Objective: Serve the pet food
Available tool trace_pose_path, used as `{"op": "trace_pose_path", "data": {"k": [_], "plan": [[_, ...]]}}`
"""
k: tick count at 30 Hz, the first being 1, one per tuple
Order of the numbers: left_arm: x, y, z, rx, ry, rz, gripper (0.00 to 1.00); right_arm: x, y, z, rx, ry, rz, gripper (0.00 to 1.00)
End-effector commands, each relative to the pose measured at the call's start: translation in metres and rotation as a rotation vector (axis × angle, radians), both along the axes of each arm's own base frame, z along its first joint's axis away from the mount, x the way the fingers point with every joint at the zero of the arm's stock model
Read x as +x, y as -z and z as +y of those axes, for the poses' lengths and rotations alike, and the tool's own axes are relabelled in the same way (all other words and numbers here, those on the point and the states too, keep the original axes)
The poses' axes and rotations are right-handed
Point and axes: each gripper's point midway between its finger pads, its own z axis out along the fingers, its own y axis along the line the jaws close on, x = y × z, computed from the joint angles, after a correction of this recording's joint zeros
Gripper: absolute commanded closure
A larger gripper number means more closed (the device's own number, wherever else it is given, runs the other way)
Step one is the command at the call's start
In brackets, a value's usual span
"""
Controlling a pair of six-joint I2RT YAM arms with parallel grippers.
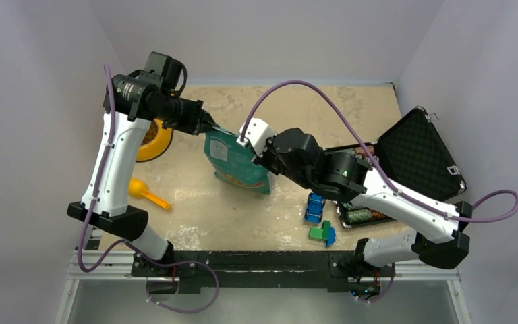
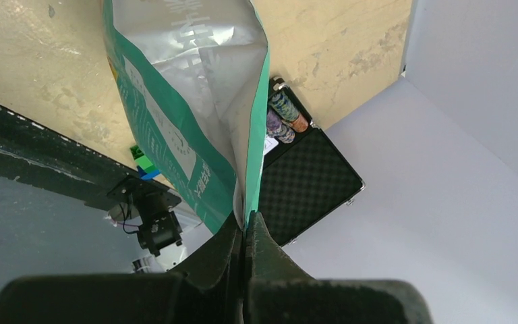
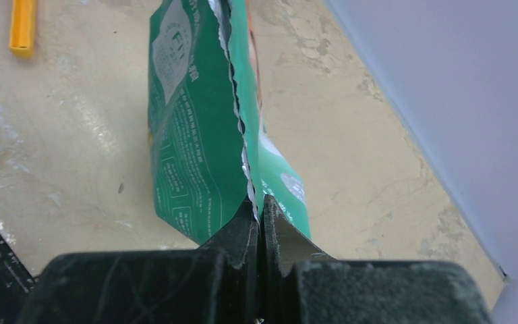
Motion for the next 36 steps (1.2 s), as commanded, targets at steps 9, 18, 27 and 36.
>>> {"op": "trace_pose_path", "data": {"k": [9, 18, 27, 36], "plan": [[0.033, -0.040, 0.027, 0.025, -0.035, -0.237, 1.00, -0.108, -0.001, -0.007, 0.130, -0.345, 0.447, 1.00], [0.059, -0.054, -0.011, -0.016, 0.086, -0.321, 1.00, -0.070, -0.085, 0.019, 0.332, -0.191, 0.360, 1.00], [0.102, -0.062, -0.030, 0.038, 0.216, -0.513, 1.00, -0.078, -0.096, 0.023, 0.445, -0.175, 0.430, 1.00], [0.043, -0.039, -0.024, -0.124, 0.034, -0.321, 1.00, -0.049, -0.038, -0.001, 0.191, -0.003, 0.361, 0.28]]}}
